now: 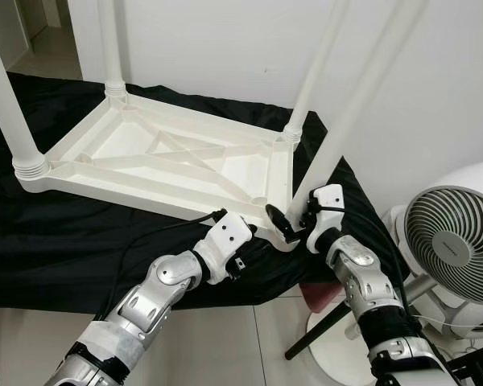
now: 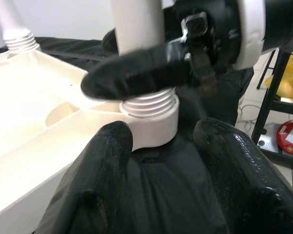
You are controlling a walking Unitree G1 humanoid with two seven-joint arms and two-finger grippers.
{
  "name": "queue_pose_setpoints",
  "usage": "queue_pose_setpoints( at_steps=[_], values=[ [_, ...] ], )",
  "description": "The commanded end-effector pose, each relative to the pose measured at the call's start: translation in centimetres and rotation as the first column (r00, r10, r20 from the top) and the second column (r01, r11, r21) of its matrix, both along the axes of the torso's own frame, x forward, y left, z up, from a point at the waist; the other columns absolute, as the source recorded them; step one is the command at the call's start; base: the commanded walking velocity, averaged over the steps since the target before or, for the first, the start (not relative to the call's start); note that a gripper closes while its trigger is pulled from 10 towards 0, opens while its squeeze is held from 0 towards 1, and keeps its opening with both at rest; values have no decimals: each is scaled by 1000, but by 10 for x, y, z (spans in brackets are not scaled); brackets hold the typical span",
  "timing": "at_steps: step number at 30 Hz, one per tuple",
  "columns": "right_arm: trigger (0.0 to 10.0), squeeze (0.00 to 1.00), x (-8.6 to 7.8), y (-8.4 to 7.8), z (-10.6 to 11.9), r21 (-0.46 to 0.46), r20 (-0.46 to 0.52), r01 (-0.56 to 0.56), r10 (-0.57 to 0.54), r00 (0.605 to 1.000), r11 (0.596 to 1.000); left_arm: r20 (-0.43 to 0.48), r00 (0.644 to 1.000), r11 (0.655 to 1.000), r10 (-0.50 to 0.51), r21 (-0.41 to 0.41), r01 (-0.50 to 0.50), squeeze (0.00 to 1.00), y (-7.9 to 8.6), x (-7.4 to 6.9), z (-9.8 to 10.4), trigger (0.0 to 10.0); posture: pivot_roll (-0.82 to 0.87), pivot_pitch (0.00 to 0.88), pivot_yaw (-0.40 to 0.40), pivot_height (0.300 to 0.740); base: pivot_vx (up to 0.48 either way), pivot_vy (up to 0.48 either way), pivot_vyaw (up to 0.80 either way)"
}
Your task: Building children table
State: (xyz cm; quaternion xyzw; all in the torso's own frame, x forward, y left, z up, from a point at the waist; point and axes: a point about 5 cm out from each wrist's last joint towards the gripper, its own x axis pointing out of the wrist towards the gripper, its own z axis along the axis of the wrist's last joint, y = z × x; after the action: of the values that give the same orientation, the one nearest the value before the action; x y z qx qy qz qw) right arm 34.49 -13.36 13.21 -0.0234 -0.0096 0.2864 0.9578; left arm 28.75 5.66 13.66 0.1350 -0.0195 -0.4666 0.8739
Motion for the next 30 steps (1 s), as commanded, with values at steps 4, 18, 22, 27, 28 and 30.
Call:
queue_pose_setpoints(
  at_steps=[4, 18, 22, 27, 28, 30],
  values=[
    [2784, 0, 2, 3, -11, -55, -55, -55, 52, 997, 997, -29, 992, 992, -126, 19, 127, 0, -7, -5, 0, 10000, 92, 0, -150, 740, 0, 0, 0],
    [0, 0, -2, -15, -23, -39, -70, -68, 65, 995, 997, -33, 992, 992, -123, 13, 123, 0, -7, -6, 0, 10000, 93, 0, -155, 740, 0, 0, 0],
    [0, 0, -1, -19, -23, -46, -60, -24, 21, 998, 999, -33, 992, 992, -124, 15, 124, 0, -6, -6, 0, 10000, 88, 0, -151, 740, 0, 0, 0],
    [10000, 0, 1, -25, -22, -89, -36, 130, -133, 990, 988, -34, 992, 992, -124, 23, 124, 0, -3, -6, -1, 10000, 80, 0, -144, 740, 0, 0, 0],
    [10000, 0, 0, -24, -22, -73, -48, 170, -174, 984, 983, -35, 992, 992, -125, 23, 125, 0, -3, -6, -1, 10000, 80, 0, -144, 740, 0, 0, 0],
    [10000, 0, 0, -24, -23, -51, -67, 213, -217, 974, 976, -36, 991, 992, -125, 23, 126, 0, -3, -6, -1, 10000, 80, 0, -144, 740, 0, 0, 0]
  ],
)
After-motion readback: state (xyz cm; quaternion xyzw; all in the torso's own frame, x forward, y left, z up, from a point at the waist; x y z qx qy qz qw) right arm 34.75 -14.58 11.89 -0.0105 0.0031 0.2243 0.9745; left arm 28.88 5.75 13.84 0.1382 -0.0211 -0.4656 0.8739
